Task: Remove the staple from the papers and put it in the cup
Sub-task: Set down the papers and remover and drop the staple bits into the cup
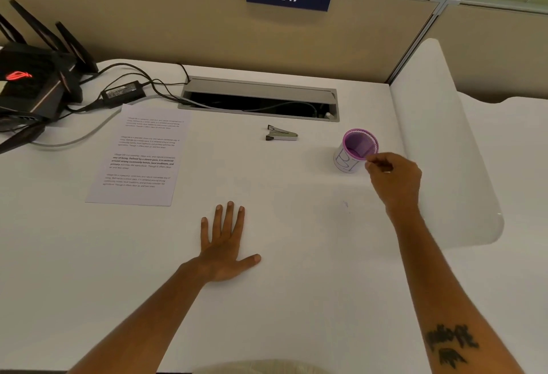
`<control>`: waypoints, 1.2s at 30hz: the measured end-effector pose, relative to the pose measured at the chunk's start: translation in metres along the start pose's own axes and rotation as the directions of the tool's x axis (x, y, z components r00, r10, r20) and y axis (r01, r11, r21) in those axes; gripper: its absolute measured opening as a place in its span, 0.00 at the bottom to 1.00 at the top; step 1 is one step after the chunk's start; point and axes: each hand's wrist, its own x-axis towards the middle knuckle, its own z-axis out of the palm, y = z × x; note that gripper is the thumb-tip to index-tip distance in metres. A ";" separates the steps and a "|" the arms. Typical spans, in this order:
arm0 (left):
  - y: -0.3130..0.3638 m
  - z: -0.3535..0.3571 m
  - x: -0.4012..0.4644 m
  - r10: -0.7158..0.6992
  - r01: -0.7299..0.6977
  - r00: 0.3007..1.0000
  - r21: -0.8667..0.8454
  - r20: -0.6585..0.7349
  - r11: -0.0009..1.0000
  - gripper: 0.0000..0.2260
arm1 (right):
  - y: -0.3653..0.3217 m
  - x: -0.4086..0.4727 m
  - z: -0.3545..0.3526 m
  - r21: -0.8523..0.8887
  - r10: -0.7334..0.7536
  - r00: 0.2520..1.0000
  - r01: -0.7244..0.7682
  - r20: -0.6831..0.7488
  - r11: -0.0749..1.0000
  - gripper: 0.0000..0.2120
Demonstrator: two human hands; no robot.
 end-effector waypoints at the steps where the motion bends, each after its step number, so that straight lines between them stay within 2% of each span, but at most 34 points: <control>1: 0.000 0.000 0.000 -0.001 0.001 1.000 0.001 0.000 1.000 0.54 | 0.009 -0.015 0.003 -0.004 0.020 1.000 -0.020 -0.004 1.000 0.05; 5: 0.002 -0.002 -0.001 -0.004 0.004 1.000 0.001 0.009 1.000 0.54 | 0.042 -0.079 0.019 -0.096 0.026 1.000 -0.027 -0.009 0.995 0.09; 7: 0.003 -0.003 -0.003 -0.003 0.003 1.000 -0.003 0.010 1.000 0.53 | 0.055 -0.108 0.028 -0.238 0.059 0.998 -0.052 0.023 0.970 0.17; 10: 0.004 -0.004 -0.004 -0.003 0.003 1.000 -0.001 0.011 1.000 0.53 | 0.059 -0.139 0.042 -0.509 0.158 0.985 -0.100 0.072 0.855 0.32; 12: 0.004 -0.004 -0.003 -0.006 0.006 1.000 0.000 0.008 1.000 0.54 | 0.056 -0.151 0.052 -0.572 0.232 0.965 -0.123 0.122 0.811 0.38; 15: 0.003 -0.003 -0.002 -0.007 0.007 1.000 0.003 0.006 1.000 0.54 | 0.050 -0.157 0.068 -0.611 0.307 0.932 -0.131 0.193 0.781 0.43; 19: 0.002 -0.001 -0.001 -0.006 0.006 1.000 0.011 0.001 1.000 0.54 | 0.046 -0.148 0.079 -0.607 0.329 0.919 -0.136 0.218 0.783 0.43; 27: 0.002 -0.001 0.000 -0.007 0.007 1.000 0.013 0.002 1.000 0.54 | 0.052 -0.133 0.079 -0.638 0.273 0.930 -0.056 0.247 0.768 0.38; 31: 0.002 -0.002 -0.001 -0.009 0.009 1.000 0.015 0.010 1.000 0.54 | 0.060 -0.127 0.068 -0.630 0.210 0.955 -0.034 0.208 0.776 0.34; 36: 0.004 -0.003 -0.003 -0.008 0.008 1.000 0.003 0.013 1.000 0.54 | 0.060 -0.120 0.066 -0.633 0.217 0.962 -0.067 0.163 0.771 0.30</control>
